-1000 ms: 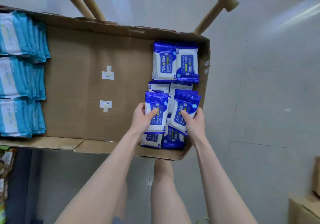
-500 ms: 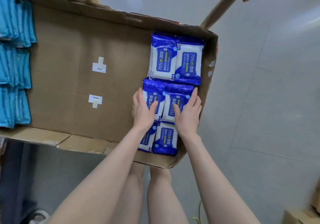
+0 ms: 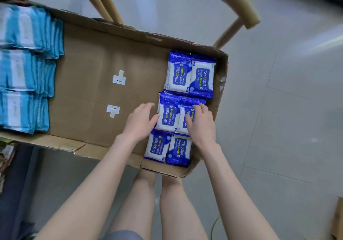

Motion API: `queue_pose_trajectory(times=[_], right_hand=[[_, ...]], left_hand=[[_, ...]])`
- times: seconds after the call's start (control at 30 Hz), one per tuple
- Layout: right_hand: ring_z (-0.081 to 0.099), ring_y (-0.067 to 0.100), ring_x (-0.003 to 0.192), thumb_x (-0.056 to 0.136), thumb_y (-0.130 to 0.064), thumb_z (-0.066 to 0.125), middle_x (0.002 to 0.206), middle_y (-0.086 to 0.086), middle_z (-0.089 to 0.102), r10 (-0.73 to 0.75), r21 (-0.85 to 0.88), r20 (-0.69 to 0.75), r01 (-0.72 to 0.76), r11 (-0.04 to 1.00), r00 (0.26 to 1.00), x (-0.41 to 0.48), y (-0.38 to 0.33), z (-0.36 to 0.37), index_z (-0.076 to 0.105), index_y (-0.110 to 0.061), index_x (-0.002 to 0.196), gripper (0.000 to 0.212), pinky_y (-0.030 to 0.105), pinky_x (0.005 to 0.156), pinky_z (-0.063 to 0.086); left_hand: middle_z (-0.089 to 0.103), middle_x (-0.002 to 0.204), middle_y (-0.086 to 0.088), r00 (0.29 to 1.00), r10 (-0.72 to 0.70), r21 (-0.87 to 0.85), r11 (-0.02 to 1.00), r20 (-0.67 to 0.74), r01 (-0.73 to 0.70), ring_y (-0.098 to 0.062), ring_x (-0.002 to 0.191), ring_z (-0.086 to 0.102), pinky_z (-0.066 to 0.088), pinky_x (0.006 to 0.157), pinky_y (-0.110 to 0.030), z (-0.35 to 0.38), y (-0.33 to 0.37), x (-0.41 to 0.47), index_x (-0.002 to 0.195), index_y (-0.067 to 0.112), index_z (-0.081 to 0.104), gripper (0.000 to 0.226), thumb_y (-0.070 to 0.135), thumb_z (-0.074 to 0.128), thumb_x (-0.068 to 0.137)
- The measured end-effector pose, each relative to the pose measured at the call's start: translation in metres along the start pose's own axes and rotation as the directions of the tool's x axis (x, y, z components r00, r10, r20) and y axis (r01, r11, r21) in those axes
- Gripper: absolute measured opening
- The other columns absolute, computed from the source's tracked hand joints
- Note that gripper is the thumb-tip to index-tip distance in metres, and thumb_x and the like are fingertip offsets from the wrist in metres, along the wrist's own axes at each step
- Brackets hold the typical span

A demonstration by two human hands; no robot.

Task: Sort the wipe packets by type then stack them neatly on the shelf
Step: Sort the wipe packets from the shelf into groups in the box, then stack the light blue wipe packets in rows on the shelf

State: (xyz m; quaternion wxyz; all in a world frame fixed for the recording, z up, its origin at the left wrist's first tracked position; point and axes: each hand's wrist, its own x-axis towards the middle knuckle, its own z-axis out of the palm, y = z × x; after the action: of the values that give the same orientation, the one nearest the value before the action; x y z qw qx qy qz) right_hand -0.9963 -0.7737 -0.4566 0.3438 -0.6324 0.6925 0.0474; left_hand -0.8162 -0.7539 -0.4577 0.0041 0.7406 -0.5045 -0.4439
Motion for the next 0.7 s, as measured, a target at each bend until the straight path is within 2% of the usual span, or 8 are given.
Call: queue_pose_trajectory(times=[0.17,0.37,0.53,0.63,0.7], right_hand=[[0.048,0.022,0.115,0.097,-0.025,0.051,0.129,0.005,0.053,-0.256,0.039,-0.122,0.262,0.964,0.959,-0.058,-0.065,-0.044,0.053,-0.008,0.125,0.033,0.032,0.094,0.041],[0.053,0.028,0.107,0.095,-0.021,0.055,0.120,0.009,0.060,-0.451,0.022,-0.203,0.465,0.885,0.869,-0.149,-0.153,-0.059,0.059,-0.005,0.119,0.030,0.035,0.090,0.042],[0.059,0.028,0.094,0.090,-0.020,0.060,0.109,0.007,0.064,-0.546,-0.010,-0.259,0.563,0.826,0.796,-0.224,-0.233,-0.024,0.064,-0.005,0.108,0.024,0.034,0.079,0.048],[0.060,0.029,0.095,0.089,-0.023,0.057,0.108,0.007,0.065,-0.582,-0.041,-0.250,0.592,0.805,0.774,-0.258,-0.274,0.012,0.064,-0.006,0.106,0.026,0.033,0.078,0.049],[0.061,0.029,0.094,0.087,-0.023,0.058,0.106,0.007,0.066,-0.588,-0.028,-0.246,0.601,0.799,0.771,-0.286,-0.307,0.045,0.065,-0.007,0.104,0.024,0.033,0.078,0.050]], left_hand=[[0.053,0.131,-0.002,0.984,0.070,0.040,0.997,-0.163,-0.065,-0.021,0.119,0.049,0.041,0.097,-0.038,-0.073,-0.004,-0.073,0.132,0.017,0.047,0.040,0.035,0.048,0.097],[0.060,0.120,-0.001,0.914,0.127,-0.022,0.989,-0.385,-0.146,-0.018,0.112,0.054,0.042,0.095,-0.036,-0.155,-0.039,-0.182,0.125,0.015,0.055,0.034,0.031,0.053,0.095],[0.061,0.116,0.000,0.850,0.110,-0.093,0.979,-0.514,-0.183,-0.016,0.110,0.055,0.043,0.095,-0.034,-0.205,-0.122,-0.266,0.121,0.015,0.058,0.031,0.029,0.056,0.093],[0.062,0.116,-0.001,0.841,0.132,-0.073,0.977,-0.525,-0.199,-0.019,0.109,0.056,0.045,0.095,-0.039,-0.219,-0.175,-0.303,0.117,0.015,0.060,0.029,0.027,0.058,0.092],[0.061,0.116,-0.001,0.850,0.102,-0.069,0.985,-0.517,-0.160,-0.021,0.109,0.055,0.045,0.094,-0.042,-0.230,-0.223,-0.331,0.118,0.016,0.060,0.029,0.028,0.057,0.092]])
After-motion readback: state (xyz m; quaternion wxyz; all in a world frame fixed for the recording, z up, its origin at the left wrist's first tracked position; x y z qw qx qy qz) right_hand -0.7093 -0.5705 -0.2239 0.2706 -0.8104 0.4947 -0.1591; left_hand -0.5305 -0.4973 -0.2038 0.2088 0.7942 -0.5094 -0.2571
